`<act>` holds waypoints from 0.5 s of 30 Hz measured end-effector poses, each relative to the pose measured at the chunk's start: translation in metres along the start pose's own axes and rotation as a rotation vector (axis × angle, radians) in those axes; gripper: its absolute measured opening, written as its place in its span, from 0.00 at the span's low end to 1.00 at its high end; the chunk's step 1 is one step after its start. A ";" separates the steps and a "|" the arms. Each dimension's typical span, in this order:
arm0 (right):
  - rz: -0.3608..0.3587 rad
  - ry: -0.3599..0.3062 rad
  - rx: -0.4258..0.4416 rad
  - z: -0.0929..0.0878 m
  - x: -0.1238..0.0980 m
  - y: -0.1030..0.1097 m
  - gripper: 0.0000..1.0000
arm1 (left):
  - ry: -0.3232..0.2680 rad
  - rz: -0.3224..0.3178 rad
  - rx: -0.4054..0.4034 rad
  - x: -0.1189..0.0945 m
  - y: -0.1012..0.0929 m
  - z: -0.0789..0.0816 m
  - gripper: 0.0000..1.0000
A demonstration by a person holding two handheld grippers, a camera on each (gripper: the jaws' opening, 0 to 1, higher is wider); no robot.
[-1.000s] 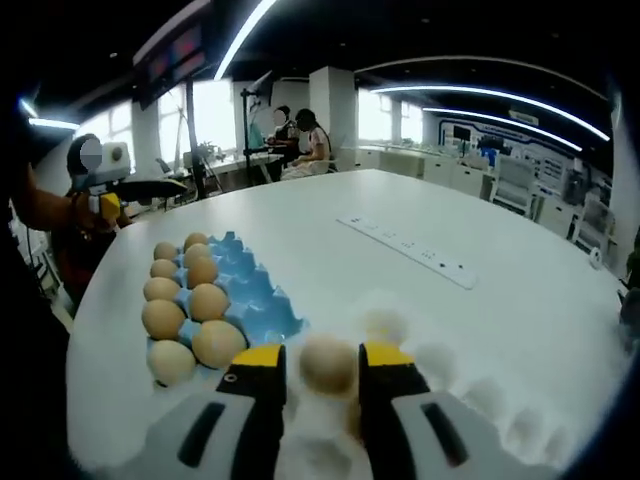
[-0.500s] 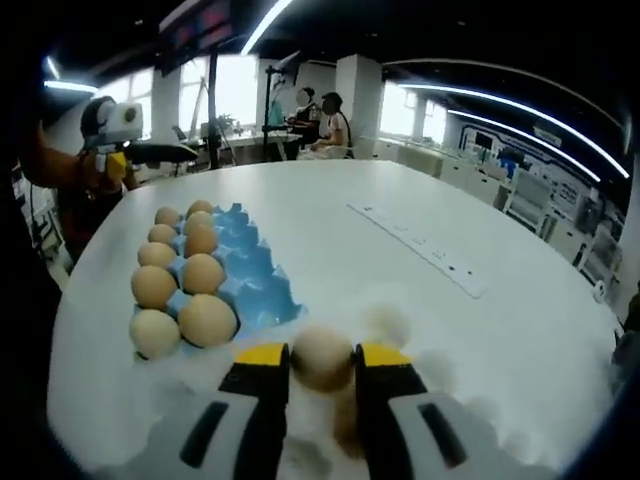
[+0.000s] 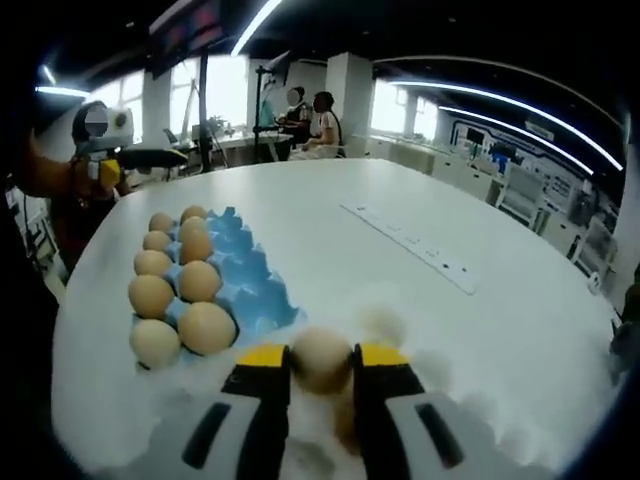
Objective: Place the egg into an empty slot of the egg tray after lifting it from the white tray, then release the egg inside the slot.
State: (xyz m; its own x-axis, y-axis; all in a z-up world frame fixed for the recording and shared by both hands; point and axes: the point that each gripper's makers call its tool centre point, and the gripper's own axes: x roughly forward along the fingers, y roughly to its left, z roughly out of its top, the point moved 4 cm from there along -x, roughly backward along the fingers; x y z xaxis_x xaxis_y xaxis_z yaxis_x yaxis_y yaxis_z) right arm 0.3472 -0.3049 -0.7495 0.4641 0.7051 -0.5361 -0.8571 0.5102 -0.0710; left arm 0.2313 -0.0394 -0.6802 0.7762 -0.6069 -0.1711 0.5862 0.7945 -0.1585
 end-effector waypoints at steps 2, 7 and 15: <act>-0.007 -0.022 0.026 0.005 -0.004 -0.002 0.24 | 0.002 -0.004 0.003 0.000 -0.001 0.000 0.73; -0.008 -0.045 0.045 0.012 -0.010 0.001 0.24 | -0.002 0.005 0.006 0.000 0.001 -0.001 0.76; 0.005 -0.069 0.052 0.024 -0.010 0.013 0.24 | -0.002 -0.009 -0.001 0.000 -0.002 -0.002 0.74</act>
State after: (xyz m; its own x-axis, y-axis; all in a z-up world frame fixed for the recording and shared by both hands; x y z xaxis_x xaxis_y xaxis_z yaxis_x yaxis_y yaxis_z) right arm 0.3366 -0.2934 -0.7245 0.4759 0.7392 -0.4766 -0.8474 0.5304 -0.0237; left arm 0.2302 -0.0410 -0.6821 0.7712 -0.6141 -0.1677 0.5932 0.7889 -0.1608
